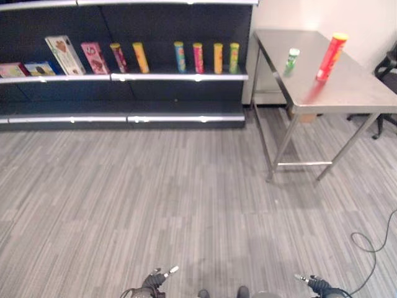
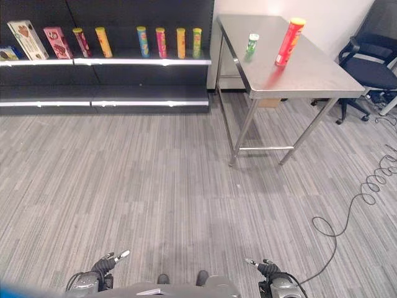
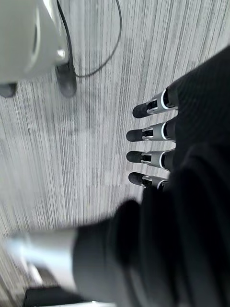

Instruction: Put the goods on the table back onto the shelves and tidy them up.

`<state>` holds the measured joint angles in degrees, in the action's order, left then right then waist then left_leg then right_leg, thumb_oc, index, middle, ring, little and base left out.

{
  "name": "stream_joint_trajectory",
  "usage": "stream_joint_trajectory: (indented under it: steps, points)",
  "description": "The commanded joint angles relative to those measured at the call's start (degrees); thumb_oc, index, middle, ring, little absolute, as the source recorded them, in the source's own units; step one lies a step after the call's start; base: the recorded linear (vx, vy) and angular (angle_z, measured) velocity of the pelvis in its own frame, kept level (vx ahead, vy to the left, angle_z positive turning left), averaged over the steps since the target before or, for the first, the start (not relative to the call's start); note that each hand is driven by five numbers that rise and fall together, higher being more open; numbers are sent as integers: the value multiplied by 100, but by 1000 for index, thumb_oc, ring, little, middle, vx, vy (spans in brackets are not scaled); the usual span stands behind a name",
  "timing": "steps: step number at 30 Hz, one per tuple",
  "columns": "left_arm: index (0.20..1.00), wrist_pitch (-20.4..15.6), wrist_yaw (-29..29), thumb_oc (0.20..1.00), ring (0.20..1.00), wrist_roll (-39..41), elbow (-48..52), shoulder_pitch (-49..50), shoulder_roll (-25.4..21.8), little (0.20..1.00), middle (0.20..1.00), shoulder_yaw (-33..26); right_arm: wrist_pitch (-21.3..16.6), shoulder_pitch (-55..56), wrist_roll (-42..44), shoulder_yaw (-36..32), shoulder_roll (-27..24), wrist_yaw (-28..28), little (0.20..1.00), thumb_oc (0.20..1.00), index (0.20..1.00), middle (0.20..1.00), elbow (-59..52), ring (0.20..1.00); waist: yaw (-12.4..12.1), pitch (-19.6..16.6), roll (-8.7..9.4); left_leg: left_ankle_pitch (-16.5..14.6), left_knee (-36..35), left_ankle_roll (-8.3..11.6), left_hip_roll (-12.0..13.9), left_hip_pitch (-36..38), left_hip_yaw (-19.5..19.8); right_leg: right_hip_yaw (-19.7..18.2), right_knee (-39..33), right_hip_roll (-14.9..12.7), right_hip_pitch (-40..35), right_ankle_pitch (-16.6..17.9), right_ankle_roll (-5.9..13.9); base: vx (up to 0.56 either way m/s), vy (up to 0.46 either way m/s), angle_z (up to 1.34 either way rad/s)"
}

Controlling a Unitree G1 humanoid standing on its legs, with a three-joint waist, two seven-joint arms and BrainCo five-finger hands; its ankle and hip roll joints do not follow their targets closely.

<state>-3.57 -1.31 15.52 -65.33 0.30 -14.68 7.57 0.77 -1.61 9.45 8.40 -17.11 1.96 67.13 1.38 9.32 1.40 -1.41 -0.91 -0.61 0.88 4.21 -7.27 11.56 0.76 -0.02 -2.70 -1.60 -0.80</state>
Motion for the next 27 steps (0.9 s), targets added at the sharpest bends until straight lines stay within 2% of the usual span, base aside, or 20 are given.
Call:
stream_joint_trajectory:
  steps: [1, 17, 27]
  points:
    - [1000, -124, 46, 1000, 1000, 50, 8, -256, -125, 1000, 1000, 34, -124, -270, 80, 216, -186, -40, 1000, 1000, 1000, 1000, -6, 1000, 47, 71, 129, -252, -22, 516, 338, 156, -131, 26, -483, -525, -675, -498, 778, 0, 0, 0]
    - [1000, -108, -76, 1000, 1000, -125, -121, -282, -85, 1000, 1000, 56, -120, -211, 67, 197, -110, 33, 1000, 1000, 1000, 1000, 127, 1000, 76, 38, 27, -231, -118, 475, 258, 162, -75, 33, -436, -557, -636, -515, 800, 1, 2, 0]
    - [1000, -114, -95, 1000, 1000, 49, -199, -202, -70, 1000, 1000, -80, -93, -263, -39, 275, -124, -4, 1000, 1000, 1000, 1000, 92, 1000, -58, 33, 58, -306, -85, 337, 106, 52, 34, 24, -280, -701, -473, -471, 900, 2, 62, 2]
